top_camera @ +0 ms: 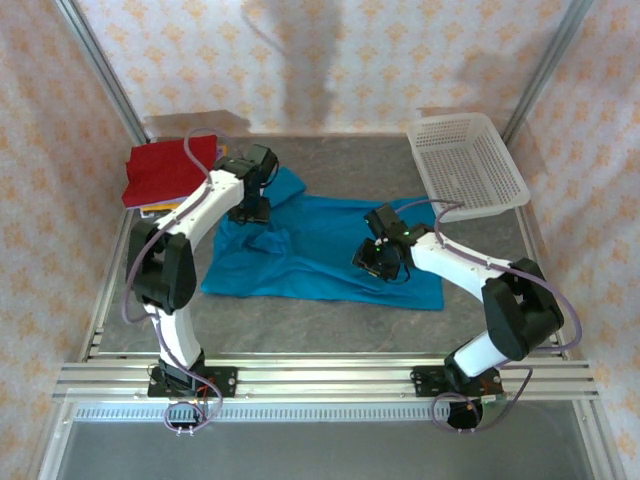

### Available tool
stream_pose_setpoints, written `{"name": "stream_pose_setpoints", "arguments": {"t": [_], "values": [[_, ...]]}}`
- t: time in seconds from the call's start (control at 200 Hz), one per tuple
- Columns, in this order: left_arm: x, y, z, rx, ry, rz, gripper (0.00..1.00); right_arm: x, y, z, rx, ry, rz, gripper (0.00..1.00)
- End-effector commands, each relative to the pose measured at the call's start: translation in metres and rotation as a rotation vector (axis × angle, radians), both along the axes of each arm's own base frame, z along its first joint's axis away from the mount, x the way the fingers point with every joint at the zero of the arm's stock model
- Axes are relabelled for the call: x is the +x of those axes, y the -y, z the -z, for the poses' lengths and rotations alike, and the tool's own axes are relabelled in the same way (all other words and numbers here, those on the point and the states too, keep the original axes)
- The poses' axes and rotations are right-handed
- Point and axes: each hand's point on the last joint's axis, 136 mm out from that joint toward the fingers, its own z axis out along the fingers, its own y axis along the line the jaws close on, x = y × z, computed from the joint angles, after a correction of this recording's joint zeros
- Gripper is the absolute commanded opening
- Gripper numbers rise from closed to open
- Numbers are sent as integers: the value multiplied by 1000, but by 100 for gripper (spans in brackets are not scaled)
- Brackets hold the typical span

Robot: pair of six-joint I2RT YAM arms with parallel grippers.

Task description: Fold and stack the t-shirts

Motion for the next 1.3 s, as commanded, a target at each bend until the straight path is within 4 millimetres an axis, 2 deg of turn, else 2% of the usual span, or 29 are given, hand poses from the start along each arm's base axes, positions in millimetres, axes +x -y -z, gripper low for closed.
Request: {"name": "stream_pose_setpoints", "arguments": {"t": [0.0,0.16,0.38,0.601,0.611,0.631,0.926,1.036,1.206,1.296], "values": [[4,23,5,-163,47,-59,48,4,3,-10,-19,24,-7,41],[7,32,30,-329,51,-142,45,5,1,-11,-14,25,-9,41],[21,16,46,-259,51,-191,38,3,3,-13,-24,23,-18,41],[32,13,50,-259,54,-197,32,2,4,-12,-28,20,-18,41],[32,13,58,-255,35,-200,32,3,4,-12,-27,20,-18,41],[33,13,61,-256,29,-200,32,3,3,-12,-26,19,-19,41],[35,9,77,-214,3,-193,27,5,1,-15,-27,21,-26,41],[39,7,72,-205,23,-189,16,6,1,-16,-29,23,-27,41],[47,-2,45,-159,91,-181,1,3,0,-13,-15,9,-20,41],[51,-8,31,-128,120,-174,0,-1,-2,-7,14,-4,-3,41]]}}
